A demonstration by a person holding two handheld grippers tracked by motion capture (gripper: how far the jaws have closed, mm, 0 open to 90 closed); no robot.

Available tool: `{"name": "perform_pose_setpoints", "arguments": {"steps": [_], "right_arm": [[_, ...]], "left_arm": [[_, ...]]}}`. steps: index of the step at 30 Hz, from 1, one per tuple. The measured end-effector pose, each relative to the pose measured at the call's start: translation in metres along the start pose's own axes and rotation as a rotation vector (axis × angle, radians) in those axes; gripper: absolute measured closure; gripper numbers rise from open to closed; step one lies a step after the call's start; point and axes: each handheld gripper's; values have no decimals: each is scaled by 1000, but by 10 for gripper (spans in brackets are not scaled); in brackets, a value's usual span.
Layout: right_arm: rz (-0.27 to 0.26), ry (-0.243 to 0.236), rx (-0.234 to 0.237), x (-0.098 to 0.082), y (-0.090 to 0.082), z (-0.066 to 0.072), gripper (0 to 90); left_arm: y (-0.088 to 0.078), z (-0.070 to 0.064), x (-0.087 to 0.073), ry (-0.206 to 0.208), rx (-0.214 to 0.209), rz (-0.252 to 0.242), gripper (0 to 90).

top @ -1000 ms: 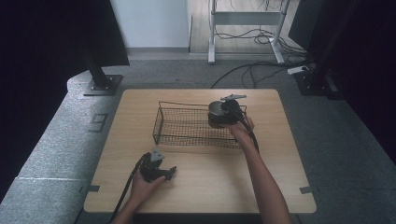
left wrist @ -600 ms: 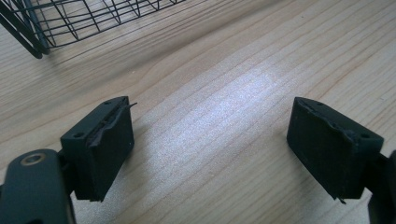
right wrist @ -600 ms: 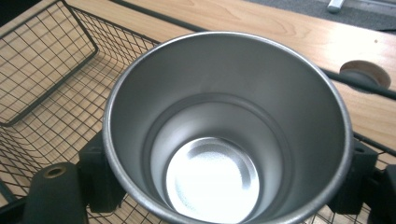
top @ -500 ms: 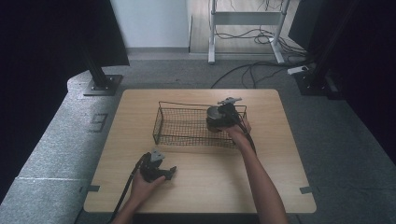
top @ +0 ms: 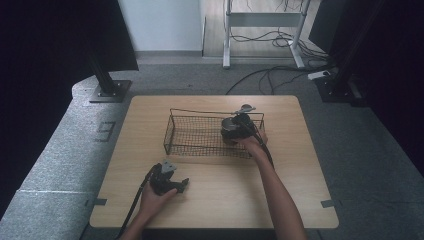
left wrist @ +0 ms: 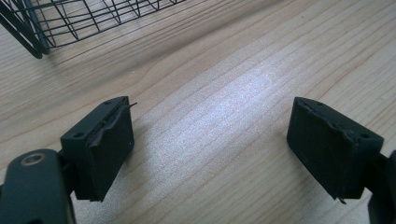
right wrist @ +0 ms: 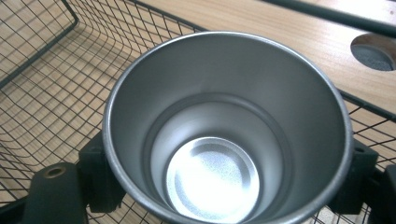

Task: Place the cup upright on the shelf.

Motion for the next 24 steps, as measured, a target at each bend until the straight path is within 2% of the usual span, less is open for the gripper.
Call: {"name": "perform_pose_setpoints", "arguments": {"steps": [19,24], "right_arm": [[64,-4,-33,-1,6,0,180],[114,-39,-66,-2,10,3,177]], "left_arm": [[0,0,0,0,0,-1,147],[0,0,0,0,0,-1,147]]}}
Point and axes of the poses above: each handheld gripper's, and its own axes: y roughly forward along the jaws, x roughly out of its top, z roughly to its left, and after that the axes turned 11 degrees about y, right-handed
